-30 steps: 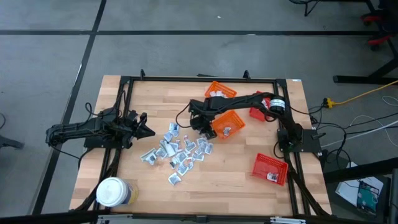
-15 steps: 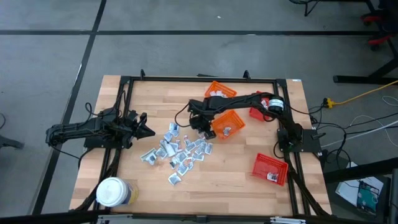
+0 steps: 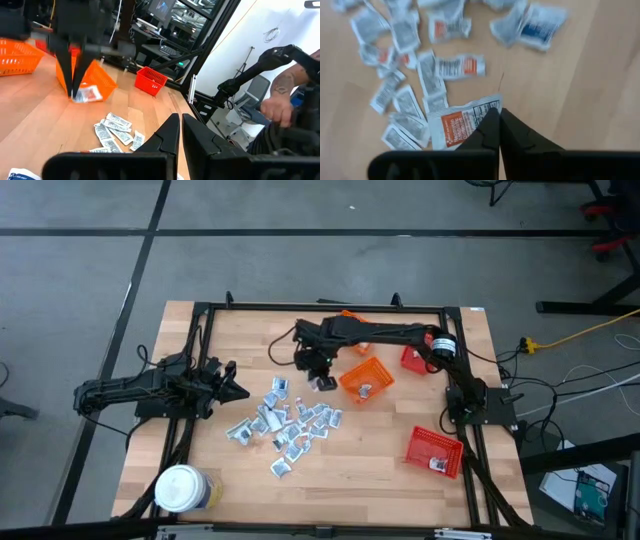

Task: Pick & Place First Aid Supplies
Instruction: Put the orange ointment pack into the top red bin

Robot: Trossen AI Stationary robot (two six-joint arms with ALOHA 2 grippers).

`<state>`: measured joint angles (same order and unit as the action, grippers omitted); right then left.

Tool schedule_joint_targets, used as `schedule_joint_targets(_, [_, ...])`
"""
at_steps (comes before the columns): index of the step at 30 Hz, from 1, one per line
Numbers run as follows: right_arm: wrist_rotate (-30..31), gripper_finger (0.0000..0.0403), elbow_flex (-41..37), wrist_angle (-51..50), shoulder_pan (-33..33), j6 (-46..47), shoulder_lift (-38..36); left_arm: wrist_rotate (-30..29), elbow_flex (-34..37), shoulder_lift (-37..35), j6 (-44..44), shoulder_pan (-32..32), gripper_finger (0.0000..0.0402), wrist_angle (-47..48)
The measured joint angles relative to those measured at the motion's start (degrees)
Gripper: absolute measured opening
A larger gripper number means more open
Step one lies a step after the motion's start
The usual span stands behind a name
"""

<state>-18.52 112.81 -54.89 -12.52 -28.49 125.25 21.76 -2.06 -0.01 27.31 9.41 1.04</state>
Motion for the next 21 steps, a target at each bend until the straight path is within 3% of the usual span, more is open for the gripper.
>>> schedule_joint_targets(12, [-2.7,0.0004,18.4,-10.8,-2.0,3.5,-0.2,0.0,0.0,0.0,0.0,0.0,0.0015,0.0])
schedule_joint_targets(17, [-3.1,0.0004,21.3,-16.4,-2.7,4.5,-0.2,0.0,0.0,0.0,0.0,0.0,0.0016,0.0])
schedule_joint_targets(21, [-9.3,0.0005,21.3,-21.9,-5.6,4.6,-0.3,0.0,0.0,0.0,0.0,0.0,0.0015,0.0])
